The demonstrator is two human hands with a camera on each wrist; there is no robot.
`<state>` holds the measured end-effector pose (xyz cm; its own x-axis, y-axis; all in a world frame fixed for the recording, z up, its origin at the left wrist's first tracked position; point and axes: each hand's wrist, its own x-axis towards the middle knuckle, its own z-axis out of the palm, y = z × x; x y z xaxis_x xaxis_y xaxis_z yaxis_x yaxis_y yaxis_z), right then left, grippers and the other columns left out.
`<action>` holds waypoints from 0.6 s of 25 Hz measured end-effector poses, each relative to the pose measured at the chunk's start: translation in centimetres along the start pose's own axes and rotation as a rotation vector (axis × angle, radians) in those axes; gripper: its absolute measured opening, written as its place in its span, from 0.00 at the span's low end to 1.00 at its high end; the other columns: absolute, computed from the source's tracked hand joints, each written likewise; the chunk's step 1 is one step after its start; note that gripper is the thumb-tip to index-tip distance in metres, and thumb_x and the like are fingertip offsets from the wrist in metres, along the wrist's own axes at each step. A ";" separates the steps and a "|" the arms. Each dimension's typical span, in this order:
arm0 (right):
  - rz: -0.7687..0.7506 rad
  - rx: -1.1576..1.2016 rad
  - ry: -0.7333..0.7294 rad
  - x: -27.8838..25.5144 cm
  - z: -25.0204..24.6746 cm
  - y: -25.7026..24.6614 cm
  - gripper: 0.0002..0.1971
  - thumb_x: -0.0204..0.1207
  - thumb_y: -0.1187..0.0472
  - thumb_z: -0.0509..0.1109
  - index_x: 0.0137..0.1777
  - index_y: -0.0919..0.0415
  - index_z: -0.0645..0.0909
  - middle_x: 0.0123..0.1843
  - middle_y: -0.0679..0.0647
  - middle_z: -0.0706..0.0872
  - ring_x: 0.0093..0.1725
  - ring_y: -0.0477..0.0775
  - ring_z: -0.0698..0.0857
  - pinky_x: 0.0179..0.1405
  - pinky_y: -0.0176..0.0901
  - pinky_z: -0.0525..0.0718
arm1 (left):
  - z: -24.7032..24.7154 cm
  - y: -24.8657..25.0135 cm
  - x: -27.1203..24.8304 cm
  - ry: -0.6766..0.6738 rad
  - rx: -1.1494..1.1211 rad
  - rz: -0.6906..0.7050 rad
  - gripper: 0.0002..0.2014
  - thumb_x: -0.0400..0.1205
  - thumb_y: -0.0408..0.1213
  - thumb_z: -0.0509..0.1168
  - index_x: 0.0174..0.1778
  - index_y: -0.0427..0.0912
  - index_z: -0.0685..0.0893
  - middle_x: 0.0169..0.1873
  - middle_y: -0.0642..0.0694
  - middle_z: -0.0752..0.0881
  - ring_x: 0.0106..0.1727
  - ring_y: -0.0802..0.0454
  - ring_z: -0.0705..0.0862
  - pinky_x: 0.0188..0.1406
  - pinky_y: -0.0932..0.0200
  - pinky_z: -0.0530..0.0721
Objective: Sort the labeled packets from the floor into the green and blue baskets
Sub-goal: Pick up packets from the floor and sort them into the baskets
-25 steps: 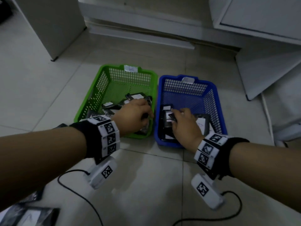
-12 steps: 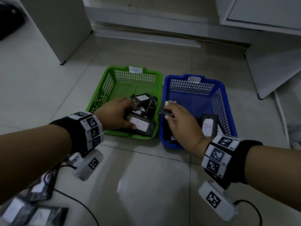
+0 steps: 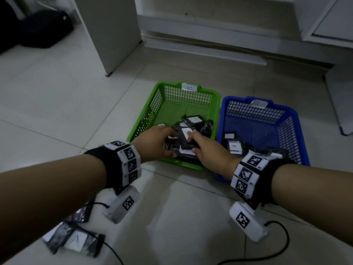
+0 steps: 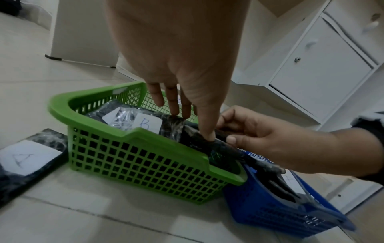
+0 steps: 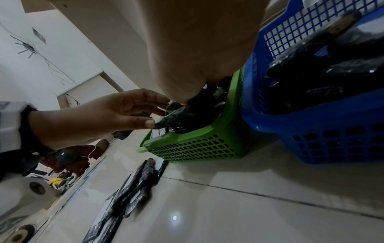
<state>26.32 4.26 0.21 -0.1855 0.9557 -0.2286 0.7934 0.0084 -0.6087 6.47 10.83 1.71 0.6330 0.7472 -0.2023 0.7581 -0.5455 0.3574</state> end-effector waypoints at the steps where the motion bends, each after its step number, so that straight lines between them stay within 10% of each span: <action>1: -0.006 -0.029 0.018 0.1 0.0 -0.1 0.13 0.81 0.60 0.64 0.63 0.51 0.69 0.76 0.57 0.70 0.72 0.61 0.74 0.68 0.56 0.77 | 0.2 0.3 0.1 0.005 0.043 -0.013 0.32 0.69 0.52 0.75 0.68 0.52 0.75 0.64 0.49 0.81 0.64 0.47 0.77 0.64 0.50 0.78; 7: 0.073 -0.142 0.102 -2.1 0.5 0.7 0.42 0.64 0.47 0.79 0.76 0.47 0.61 0.66 0.52 0.69 0.66 0.57 0.74 0.66 0.51 0.78 | 1.1 1.3 0.3 0.088 0.172 0.018 0.24 0.72 0.49 0.69 0.63 0.50 0.75 0.59 0.49 0.83 0.59 0.44 0.77 0.58 0.48 0.78; 11: 0.039 -0.101 0.145 -4.2 0.1 0.9 0.31 0.65 0.49 0.78 0.64 0.51 0.67 0.58 0.52 0.77 0.60 0.52 0.76 0.58 0.46 0.80 | 0.9 1.0 0.7 0.154 0.015 0.205 0.20 0.78 0.42 0.57 0.66 0.48 0.77 0.62 0.47 0.79 0.62 0.46 0.78 0.62 0.47 0.78; 15: -0.046 -0.134 0.161 -6.9 -1.8 1.7 0.18 0.67 0.48 0.70 0.53 0.49 0.68 0.48 0.48 0.77 0.50 0.49 0.73 0.45 0.43 0.75 | 1.0 2.3 2.2 -0.060 0.048 0.287 0.29 0.80 0.57 0.44 0.71 0.49 0.77 0.72 0.52 0.77 0.73 0.51 0.73 0.74 0.53 0.70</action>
<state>29.98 -1.74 2.11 -0.1362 0.9881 -0.0719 0.8584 0.0815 -0.5065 9.72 10.81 1.17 0.8295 0.5370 -0.1532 0.5525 -0.7493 0.3650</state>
